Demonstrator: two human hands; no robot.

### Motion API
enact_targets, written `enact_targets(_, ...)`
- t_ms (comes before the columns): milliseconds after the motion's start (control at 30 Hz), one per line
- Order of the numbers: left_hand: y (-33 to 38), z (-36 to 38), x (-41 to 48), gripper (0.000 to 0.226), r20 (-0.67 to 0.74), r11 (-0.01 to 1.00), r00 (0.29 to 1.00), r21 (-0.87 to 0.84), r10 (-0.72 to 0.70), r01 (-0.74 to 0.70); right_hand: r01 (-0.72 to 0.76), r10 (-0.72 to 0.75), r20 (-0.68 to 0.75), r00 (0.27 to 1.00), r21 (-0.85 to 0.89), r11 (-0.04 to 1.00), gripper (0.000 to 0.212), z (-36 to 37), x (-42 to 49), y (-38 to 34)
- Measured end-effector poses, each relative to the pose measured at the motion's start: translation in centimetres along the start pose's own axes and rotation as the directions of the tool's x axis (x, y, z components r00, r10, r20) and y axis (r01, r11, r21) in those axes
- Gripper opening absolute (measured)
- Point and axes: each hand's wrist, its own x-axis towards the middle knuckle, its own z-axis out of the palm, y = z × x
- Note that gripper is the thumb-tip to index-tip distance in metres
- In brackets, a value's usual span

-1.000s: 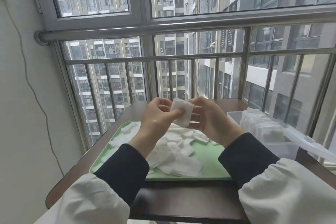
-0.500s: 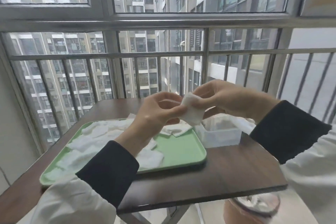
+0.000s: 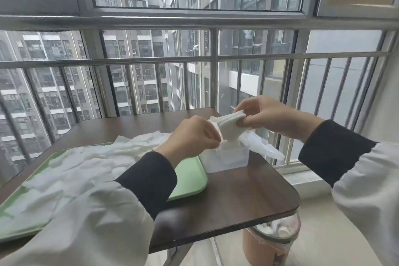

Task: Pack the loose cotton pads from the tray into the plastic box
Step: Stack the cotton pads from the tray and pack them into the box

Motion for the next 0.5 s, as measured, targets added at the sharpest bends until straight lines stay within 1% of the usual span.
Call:
enact_targets(133,-0.1,0.6,1.0,0.004,0.09,0.991,0.995,0.128,-0.046,0.034,-0.008,0.008,0.03,1.0,-0.014,1.0,0.019,0.2,0.3,0.8)
enact_targets(233,-0.3,0.8,1.4,0.011,0.097,0.978,0.993,0.2,-0.07,0.049,0.001,0.008,0.1,0.995,-0.088,0.996,0.019,0.5,0.5,0.8)
enact_targets(267,-0.4,0.8,1.4,0.014,0.106,0.975,0.992,0.215,-0.073,0.049,0.01,0.008,0.117,0.993,-0.15,0.989,0.018,0.6,0.7,0.8)
enact_targets(333,-0.6,0.9,1.5,0.013,0.128,0.977,0.989,0.207,-0.073,0.045,0.035,0.008,0.135,0.991,-0.313,0.949,0.019,0.9,1.0,0.5)
enact_targets(433,-0.7,0.9,1.5,0.002,0.129,0.985,0.991,0.172,-0.049,0.026,0.062,0.035,0.184,0.982,-0.496,0.866,0.019,1.2,1.6,-0.1)
enact_targets(500,-0.8,1.0,1.6,0.006,0.125,0.988,0.992,0.157,-0.024,0.005,0.088,0.052,0.21,0.976,-0.604,0.792,0.018,1.5,1.9,-0.5)
